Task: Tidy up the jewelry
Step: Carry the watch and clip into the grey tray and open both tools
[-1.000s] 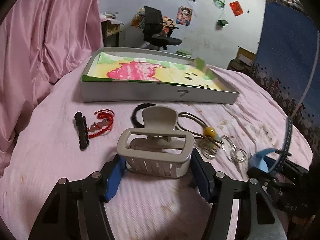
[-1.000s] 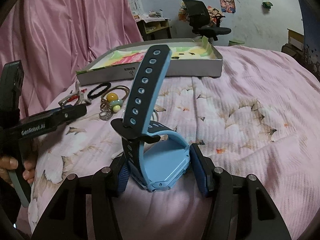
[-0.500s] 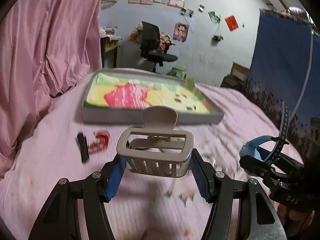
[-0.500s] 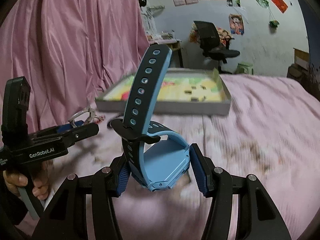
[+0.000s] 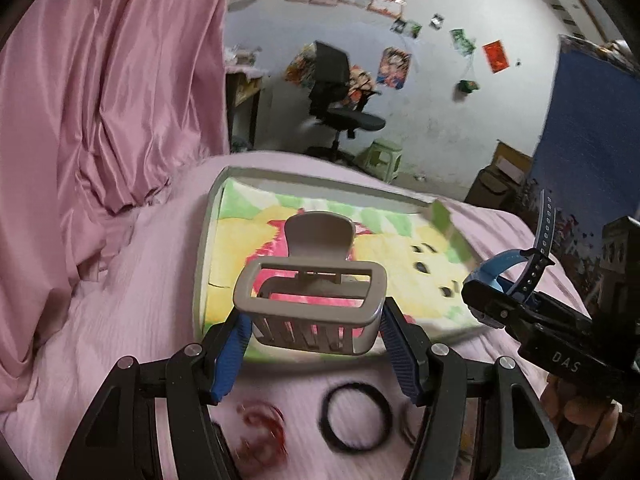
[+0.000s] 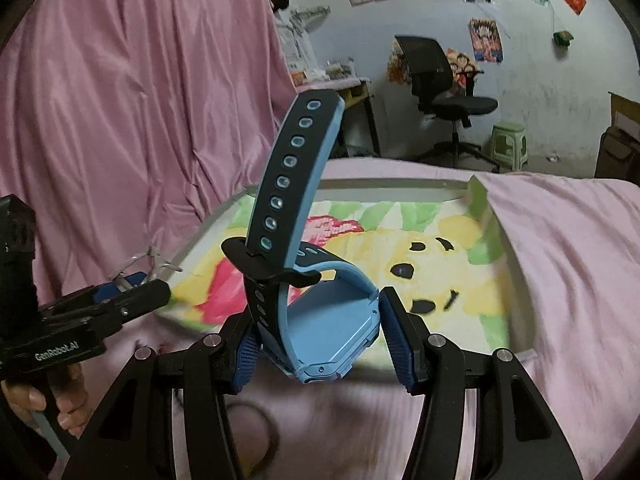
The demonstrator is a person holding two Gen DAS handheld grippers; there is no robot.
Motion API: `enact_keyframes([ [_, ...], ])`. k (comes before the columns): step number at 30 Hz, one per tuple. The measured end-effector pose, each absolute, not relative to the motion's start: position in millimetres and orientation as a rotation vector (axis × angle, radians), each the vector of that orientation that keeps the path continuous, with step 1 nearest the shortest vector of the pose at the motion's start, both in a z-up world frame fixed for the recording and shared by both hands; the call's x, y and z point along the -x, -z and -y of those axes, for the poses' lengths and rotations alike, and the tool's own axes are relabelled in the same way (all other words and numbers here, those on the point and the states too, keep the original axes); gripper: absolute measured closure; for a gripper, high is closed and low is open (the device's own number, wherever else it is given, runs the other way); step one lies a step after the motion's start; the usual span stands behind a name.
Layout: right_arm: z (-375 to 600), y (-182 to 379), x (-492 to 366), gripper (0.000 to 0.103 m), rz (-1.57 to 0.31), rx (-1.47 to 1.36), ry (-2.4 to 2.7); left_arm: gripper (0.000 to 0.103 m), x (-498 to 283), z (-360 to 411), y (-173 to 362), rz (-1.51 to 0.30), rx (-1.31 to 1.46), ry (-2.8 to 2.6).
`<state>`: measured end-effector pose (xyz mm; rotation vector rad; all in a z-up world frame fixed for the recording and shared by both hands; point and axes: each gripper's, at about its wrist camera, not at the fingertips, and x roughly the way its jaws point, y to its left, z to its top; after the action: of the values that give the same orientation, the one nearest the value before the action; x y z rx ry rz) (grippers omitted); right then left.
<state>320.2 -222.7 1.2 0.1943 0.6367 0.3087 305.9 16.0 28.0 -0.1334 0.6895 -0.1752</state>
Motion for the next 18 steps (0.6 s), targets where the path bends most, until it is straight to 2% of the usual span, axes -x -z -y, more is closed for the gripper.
enact_keyframes([
  [8,207,28,-374,0.052,-0.801,-0.171,-0.284,0.042,-347,-20,-3,-0.853,0.138,0.125],
  [18,203,38,-371,0.049,-0.849,-0.164,-0.277,0.04,-344,-12,1,-0.847,0.085,0.12],
])
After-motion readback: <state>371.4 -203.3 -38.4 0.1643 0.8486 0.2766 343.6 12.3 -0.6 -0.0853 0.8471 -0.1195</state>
